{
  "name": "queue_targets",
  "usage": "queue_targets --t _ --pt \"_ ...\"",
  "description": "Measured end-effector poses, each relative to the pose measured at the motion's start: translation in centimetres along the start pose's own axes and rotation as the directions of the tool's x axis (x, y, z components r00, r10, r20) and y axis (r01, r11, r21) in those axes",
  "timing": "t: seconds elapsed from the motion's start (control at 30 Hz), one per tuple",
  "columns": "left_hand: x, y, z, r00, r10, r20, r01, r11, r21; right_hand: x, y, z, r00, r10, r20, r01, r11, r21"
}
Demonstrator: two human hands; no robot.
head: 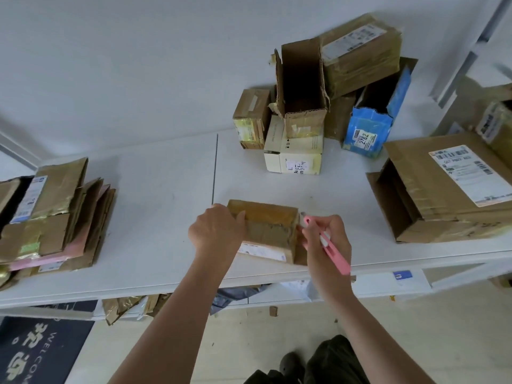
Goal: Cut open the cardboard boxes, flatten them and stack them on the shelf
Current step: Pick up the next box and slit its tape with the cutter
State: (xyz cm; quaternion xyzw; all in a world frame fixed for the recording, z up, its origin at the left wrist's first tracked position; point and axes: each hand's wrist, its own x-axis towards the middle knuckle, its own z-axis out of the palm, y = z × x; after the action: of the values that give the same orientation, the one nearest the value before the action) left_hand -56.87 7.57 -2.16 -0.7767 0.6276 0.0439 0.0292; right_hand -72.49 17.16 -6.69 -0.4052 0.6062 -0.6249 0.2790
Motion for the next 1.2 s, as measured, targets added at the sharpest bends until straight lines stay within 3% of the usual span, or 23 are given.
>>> queue_targets --t 0.03,0.1,0.17,0.2,0.4,0.67,0.9,1.2 --pt "0.1 -0.4 0.0 0.994 0.071 -0.077 -0.069 0.997 0.037 0.9 0.0 0.1 1.0 0.009 0.008 -0.01 1.0 0.016" --pt "0.3 -0.9 0.7 0.924 0.338 -0.181 -0.338 0.941 0.027 2.4 0.1 0.2 0.999 0.03 0.04 -0.032 0.999 0.044" --pt "0.2 -1.1 1.8 0.819 0.564 -0.103 -0.573 0.815 -0.087 3.1 0.3 0.2 0.997 0.028 0.067 -0.032 0.998 0.061" --pt "0.1 -1.1 2.3 0.802 0.595 -0.046 -0.594 0.79 -0.153 3.2 0.4 0.2 0.997 0.025 0.075 -0.03 0.997 0.068" --pt "1.3 -1.3 3.9 0.835 0.55 -0.012 -0.54 0.815 -0.211 3.3 1.3 -0.4 0.99 -0.004 0.138 0.002 1.0 0.017" --pt "1.2 -1.3 3.9 0.838 0.546 0.005 -0.532 0.818 -0.218 4.0 1.2 0.1 0.972 -0.136 0.19 0.158 0.981 -0.11" --pt "0.8 -1.0 4.0 0.842 0.538 -0.038 -0.533 0.818 -0.216 5.0 0.2 -0.4 0.892 -0.278 0.357 0.393 0.867 -0.307" --pt "0.8 -0.9 4.0 0.838 0.544 -0.038 -0.538 0.814 -0.221 3.6 -1.7 -2.5 0.859 -0.183 0.479 0.341 0.902 -0.266"
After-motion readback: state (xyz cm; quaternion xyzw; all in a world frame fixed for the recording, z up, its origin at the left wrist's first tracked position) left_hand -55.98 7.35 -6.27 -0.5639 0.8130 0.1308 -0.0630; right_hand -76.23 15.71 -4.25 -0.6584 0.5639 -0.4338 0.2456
